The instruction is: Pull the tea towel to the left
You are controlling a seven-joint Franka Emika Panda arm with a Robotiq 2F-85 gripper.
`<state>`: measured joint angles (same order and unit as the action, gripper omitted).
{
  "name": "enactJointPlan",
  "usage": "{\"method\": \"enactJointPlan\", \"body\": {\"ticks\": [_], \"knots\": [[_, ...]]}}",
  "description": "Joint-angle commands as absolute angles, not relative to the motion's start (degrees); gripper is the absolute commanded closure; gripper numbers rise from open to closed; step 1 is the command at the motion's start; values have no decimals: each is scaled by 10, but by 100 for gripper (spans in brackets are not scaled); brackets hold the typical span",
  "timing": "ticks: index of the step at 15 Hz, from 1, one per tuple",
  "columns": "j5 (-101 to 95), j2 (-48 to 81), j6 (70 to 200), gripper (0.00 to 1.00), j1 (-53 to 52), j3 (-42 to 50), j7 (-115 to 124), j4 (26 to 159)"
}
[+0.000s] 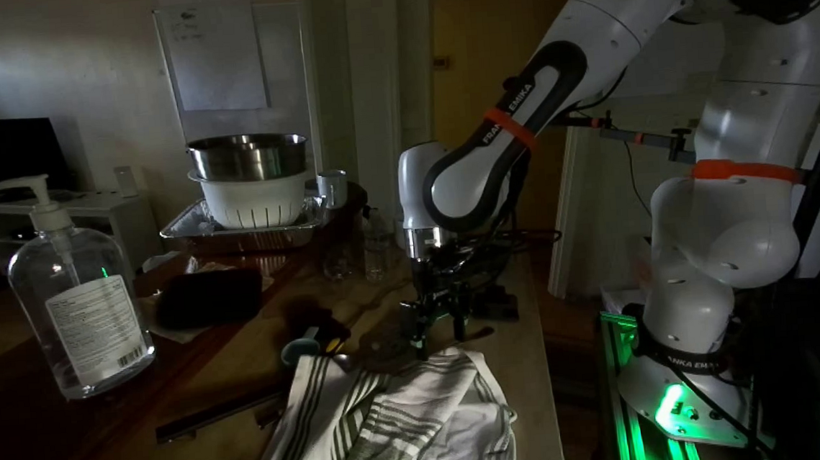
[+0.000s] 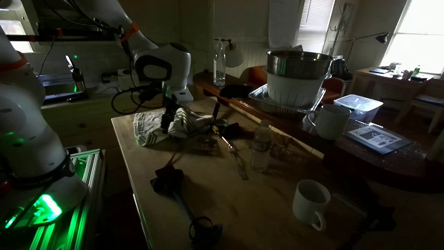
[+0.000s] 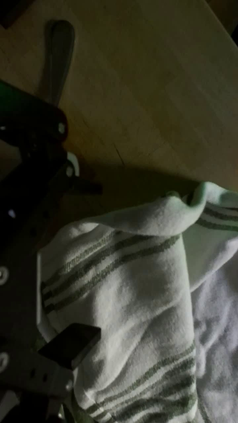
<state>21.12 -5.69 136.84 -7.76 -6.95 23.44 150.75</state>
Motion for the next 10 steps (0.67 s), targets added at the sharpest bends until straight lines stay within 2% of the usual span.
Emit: {"method": "enactJointPlan", "body": {"ticks": [1,2,3,4,5,10], "knots": [[234,-55,1391,0,-77,-70,210,1532],[242,-52,1404,2,-78,-70,205,1537],[256,-49,1423,20,-79,-69,191,1542],[267,-45,1444,27,-80,-69,182,1546],[291,-38,1468,30,-83,-69,162,1548],[351,-37,1550,70,-97,-83,105,1557]]}}
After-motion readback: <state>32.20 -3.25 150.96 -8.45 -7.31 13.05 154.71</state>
